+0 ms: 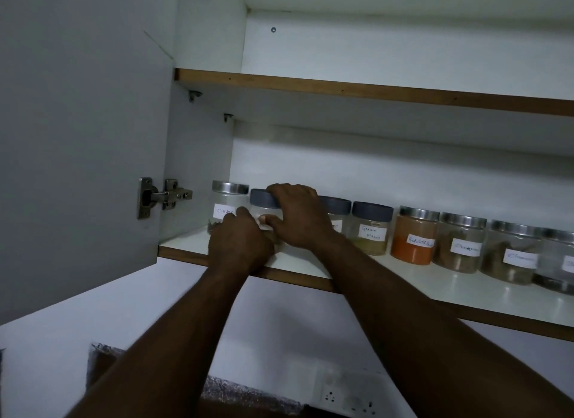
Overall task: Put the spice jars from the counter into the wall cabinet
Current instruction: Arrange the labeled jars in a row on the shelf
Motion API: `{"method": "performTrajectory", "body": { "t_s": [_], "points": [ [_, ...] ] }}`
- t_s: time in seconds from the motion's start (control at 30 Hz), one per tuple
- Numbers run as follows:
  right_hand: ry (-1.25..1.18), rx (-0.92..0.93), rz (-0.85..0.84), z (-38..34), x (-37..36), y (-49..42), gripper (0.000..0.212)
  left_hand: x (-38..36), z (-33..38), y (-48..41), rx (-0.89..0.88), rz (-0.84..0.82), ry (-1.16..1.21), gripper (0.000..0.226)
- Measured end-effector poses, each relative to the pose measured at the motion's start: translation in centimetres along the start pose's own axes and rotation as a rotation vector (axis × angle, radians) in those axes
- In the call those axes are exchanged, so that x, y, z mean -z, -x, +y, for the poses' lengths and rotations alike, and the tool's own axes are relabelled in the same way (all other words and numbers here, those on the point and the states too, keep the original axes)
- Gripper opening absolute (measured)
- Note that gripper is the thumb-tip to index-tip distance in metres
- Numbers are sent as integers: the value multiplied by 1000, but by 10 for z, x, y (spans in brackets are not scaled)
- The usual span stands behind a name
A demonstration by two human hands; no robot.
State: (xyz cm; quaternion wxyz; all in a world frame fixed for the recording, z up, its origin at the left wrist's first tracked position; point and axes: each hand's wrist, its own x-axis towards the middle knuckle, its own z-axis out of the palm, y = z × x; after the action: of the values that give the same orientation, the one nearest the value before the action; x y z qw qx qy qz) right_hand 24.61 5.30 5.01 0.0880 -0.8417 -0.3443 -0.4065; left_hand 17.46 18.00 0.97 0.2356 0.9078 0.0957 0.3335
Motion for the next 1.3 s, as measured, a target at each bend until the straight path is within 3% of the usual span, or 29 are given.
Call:
{"method": "performTrajectory", "body": {
  "t_s": [0.33, 0.57, 0.97, 1.1, 1.2, 1.3],
  "points": [
    [29, -72, -102, 39, 1, -12, 41, -12, 12, -18, -181, -195, -331, 36],
    [85, -93, -194, 45, -6, -22, 37, -19, 14, -28, -246, -261, -375, 38],
    [99, -95, -163, 45, -10, -20, 37, -17, 13, -26, -263, -251, -355, 37],
    [114, -128, -132, 39, -2, -16, 68, -16, 11, -22, -203, -160, -213, 31],
    [51, -176, 106, 32, 9, -12, 61, -9, 2, -15, -86, 24, -6, 19],
    [19, -171, 181, 23, 16, -10, 55, 2, -21, -9, 29, 170, -52, 12]
  ]
}}
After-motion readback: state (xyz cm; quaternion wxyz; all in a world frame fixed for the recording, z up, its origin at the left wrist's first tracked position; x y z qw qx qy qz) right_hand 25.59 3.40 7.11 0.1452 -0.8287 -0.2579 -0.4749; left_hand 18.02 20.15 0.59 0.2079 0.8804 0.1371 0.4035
